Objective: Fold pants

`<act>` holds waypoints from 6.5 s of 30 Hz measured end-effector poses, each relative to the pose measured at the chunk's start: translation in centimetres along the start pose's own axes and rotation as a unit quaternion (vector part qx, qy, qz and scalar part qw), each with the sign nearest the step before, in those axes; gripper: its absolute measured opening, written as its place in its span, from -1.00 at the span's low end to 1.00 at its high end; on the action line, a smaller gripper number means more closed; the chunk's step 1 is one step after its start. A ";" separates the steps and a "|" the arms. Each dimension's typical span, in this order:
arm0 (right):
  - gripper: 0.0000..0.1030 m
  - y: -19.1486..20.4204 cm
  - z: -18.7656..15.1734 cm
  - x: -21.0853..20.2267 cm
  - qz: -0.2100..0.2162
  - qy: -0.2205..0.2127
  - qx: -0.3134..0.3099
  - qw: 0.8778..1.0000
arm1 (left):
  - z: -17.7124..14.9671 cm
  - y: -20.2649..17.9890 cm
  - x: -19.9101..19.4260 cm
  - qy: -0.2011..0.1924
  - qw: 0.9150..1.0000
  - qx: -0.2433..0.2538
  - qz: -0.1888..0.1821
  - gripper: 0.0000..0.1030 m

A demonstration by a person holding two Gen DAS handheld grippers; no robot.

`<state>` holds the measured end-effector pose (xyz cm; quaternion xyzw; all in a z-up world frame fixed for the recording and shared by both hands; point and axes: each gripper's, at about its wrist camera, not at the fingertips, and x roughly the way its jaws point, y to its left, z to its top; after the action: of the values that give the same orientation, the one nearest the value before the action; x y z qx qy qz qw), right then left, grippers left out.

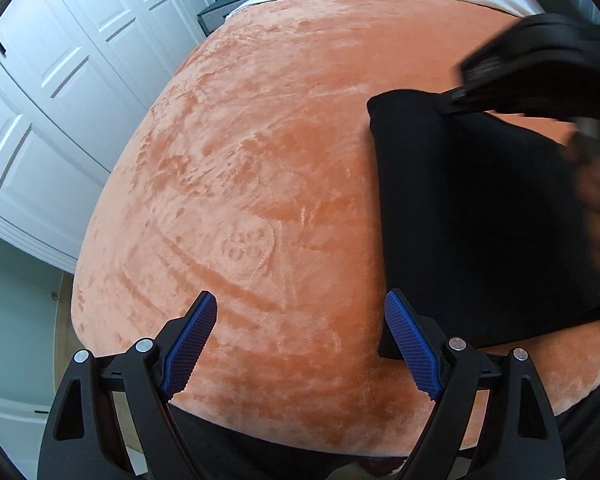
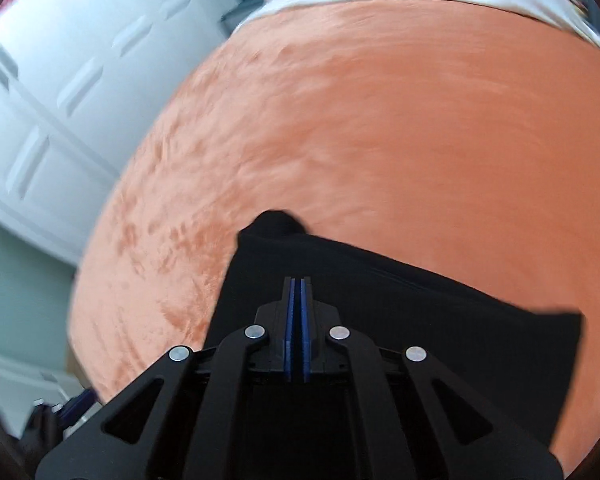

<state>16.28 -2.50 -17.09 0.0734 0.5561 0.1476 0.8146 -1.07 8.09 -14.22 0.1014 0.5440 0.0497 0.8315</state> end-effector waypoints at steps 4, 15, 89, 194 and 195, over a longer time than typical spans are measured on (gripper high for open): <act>-1.00 -0.7 1.5 4.9 -0.048 0.031 0.017 0.998 | -0.2 0.5 0.8 0.013 1.000 0.001 -0.003 0.63; -1.00 -7.7 -3.8 -2.6 -0.049 -0.045 0.104 0.992 | -0.1 1.3 1.7 0.027 0.999 -0.012 -0.015 0.63; -0.48 -12.1 -12.4 -11.4 -0.085 -0.079 0.076 0.990 | -0.1 -7.7 0.3 0.026 0.997 0.054 -0.038 0.69; 0.60 -19.8 -19.9 -12.1 -0.016 -0.057 0.265 0.962 | 2.8 -4.3 4.8 0.075 0.974 -0.039 -0.209 0.69; 0.60 -19.9 -19.8 -11.5 -0.010 -0.051 0.268 0.962 | 2.9 -3.7 6.0 0.086 0.970 -0.050 -0.221 0.69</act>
<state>-2.79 -25.92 -19.88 0.2915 0.5335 -0.0190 0.7937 3.90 5.35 -19.28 -0.0679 0.6194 -0.0993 0.7758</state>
